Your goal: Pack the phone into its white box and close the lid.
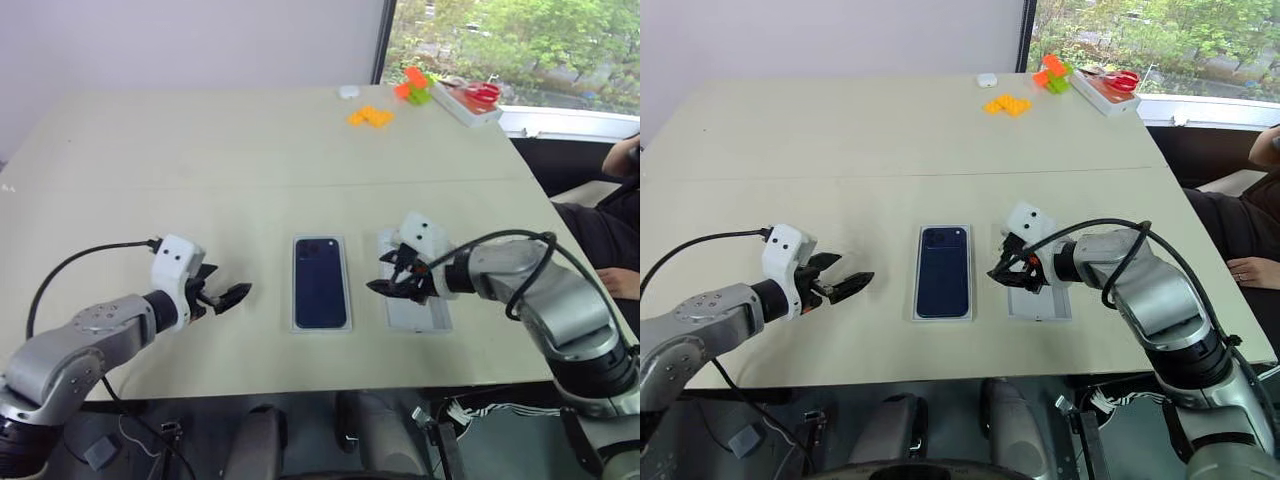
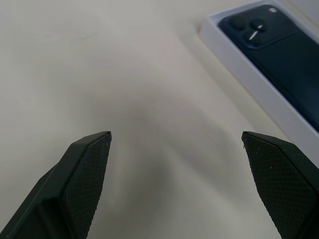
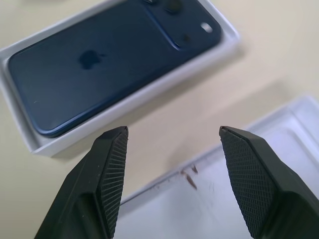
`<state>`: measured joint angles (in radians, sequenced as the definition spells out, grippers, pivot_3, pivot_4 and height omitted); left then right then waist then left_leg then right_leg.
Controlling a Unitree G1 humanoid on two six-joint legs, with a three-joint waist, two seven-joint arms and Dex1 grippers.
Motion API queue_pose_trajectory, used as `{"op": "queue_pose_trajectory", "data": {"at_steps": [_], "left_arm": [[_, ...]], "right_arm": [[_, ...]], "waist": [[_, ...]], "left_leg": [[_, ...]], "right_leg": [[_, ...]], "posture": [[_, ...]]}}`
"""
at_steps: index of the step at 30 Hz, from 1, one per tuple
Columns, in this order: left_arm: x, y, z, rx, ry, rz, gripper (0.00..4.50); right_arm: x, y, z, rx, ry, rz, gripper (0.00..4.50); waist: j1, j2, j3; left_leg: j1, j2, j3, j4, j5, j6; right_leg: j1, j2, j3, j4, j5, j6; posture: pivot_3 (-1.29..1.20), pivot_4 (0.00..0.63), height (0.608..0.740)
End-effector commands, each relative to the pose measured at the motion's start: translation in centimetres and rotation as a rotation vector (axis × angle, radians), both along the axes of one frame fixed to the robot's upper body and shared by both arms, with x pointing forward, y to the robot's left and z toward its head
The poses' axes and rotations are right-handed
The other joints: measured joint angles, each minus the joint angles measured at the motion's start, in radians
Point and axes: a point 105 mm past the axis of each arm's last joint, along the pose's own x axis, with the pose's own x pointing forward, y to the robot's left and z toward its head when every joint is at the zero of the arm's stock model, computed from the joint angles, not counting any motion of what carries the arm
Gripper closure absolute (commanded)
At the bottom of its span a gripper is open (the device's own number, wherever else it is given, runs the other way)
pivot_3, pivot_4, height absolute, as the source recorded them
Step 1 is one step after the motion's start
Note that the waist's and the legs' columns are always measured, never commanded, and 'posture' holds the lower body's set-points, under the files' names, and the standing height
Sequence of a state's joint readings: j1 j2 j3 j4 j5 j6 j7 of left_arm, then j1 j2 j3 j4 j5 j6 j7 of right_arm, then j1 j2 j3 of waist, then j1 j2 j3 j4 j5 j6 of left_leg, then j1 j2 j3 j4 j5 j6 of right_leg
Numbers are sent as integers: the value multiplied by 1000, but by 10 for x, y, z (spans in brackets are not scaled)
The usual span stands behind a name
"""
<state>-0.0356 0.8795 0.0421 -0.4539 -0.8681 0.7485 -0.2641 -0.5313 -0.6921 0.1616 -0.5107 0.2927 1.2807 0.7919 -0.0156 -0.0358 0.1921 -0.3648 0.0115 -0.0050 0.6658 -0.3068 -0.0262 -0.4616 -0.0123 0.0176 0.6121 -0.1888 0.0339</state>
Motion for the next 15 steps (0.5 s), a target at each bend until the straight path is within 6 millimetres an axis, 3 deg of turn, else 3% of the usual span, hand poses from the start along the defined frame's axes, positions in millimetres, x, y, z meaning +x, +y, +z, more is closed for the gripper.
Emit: {"op": "queue_pose_trajectory", "data": {"at_steps": [1, 6, 7, 9, 15], "left_arm": [[0, -5, -3, 62, -38, -49, 72], [8, -18, -8, 79, -66, -81, 72], [9, -23, -7, 64, -74, -96, 297], [9, -29, -6, 55, -84, -121, 977], [9, -44, -12, 85, -60, -189, 4068]], "right_arm": [[0, -2, 10, -9, -22, -60, 1429], [1, -2, 10, -16, -46, -71, 1429], [1, -2, 11, -18, -52, -73, 1429], [1, -2, 11, -21, -61, -72, 1429], [2, -2, 15, -20, -80, -68, 1429]], "waist": [[0, 0, 0], [0, 0, 0], [0, 0, 0], [1, 0, 0], [-1, 0, 0]], "left_leg": [[0, 0, 0, 0, 0, 0], [-3, 0, -1, 0, 0, 0], [-4, 0, -1, 1, 0, 0], [-4, 0, -1, 1, 0, 0], [-5, 0, -1, 1, 0, 1]], "right_leg": [[0, 0, 0, 0, 0, 0], [-2, 0, -1, 0, 0, 0], [-3, 1, -1, 0, 0, 0], [-2, 0, -1, 0, 0, 1], [-3, 1, -1, 0, 2, 3]], "posture": [[0, 150, 727], [0, 150, 727], [0, 150, 727], [0, 150, 727], [0, 150, 727]]}}
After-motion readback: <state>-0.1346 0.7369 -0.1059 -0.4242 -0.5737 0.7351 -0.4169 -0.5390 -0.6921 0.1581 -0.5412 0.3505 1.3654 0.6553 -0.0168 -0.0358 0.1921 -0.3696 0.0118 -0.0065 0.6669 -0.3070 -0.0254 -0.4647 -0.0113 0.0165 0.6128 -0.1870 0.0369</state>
